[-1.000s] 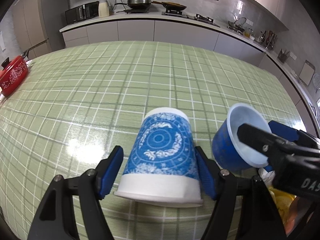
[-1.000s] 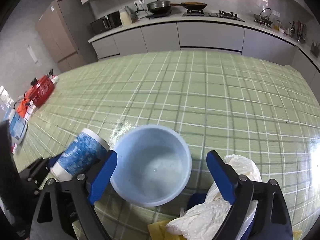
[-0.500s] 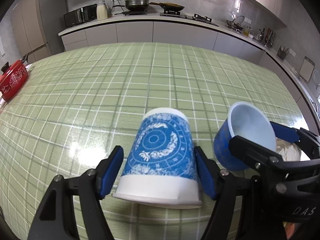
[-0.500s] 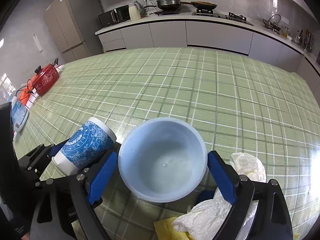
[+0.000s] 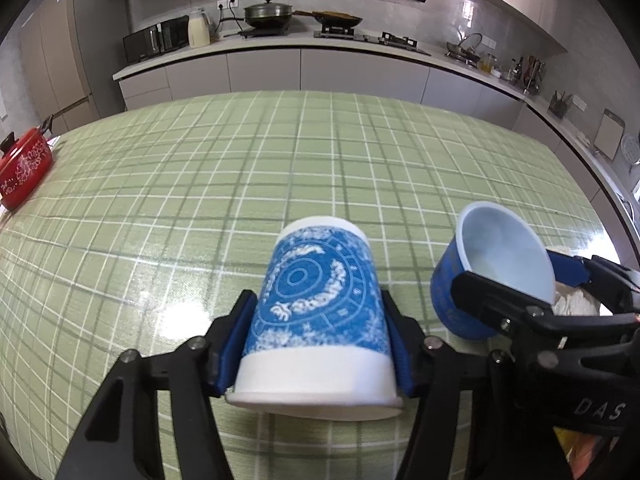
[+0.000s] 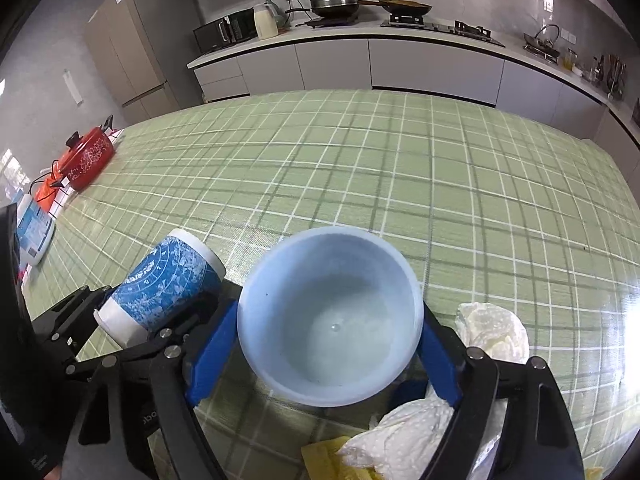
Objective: Collect trash
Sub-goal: 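Lift both cups and carry them with both grippers over the black bucket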
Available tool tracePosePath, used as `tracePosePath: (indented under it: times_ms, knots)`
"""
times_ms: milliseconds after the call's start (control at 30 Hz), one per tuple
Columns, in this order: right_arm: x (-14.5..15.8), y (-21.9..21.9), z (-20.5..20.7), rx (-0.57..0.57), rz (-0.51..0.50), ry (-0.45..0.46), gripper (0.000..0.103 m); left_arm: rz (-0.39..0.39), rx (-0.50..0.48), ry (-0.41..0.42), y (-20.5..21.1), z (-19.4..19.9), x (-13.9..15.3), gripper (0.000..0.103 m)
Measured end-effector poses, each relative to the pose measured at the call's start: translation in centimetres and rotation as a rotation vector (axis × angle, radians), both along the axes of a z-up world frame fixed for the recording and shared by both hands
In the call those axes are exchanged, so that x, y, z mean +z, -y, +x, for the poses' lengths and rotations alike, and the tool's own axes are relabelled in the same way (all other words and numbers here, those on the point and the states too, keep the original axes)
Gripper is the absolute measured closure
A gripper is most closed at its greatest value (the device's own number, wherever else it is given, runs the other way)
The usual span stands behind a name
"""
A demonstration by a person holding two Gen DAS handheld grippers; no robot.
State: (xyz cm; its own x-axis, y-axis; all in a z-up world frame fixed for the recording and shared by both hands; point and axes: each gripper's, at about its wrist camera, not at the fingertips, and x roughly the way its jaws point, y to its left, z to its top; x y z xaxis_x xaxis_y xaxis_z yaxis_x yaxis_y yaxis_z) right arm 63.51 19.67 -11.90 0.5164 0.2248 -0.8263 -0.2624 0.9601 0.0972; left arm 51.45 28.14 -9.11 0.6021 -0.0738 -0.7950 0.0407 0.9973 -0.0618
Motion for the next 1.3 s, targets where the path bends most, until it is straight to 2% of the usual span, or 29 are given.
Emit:
tracePosePath:
  times_ms: [800,1067,1300]
  knots:
    - [2.6,1.5,-2.2,-0.030,0.007,0.059,0.019,-0.017,0.038,0.067,-1.7,-2.0,2.3,0.046]
    - [4.9,3.6,-5.1,-0.092,0.026,0.109,0.019,-0.038,0.001,0.110,-1.4,-3.3,4.2,0.046]
    - [7.4,6.3,-8.5,-0.129,0.057,0.155,0.019,-0.060,-0.036,0.160,0.5,-5.4,6.4,0.046]
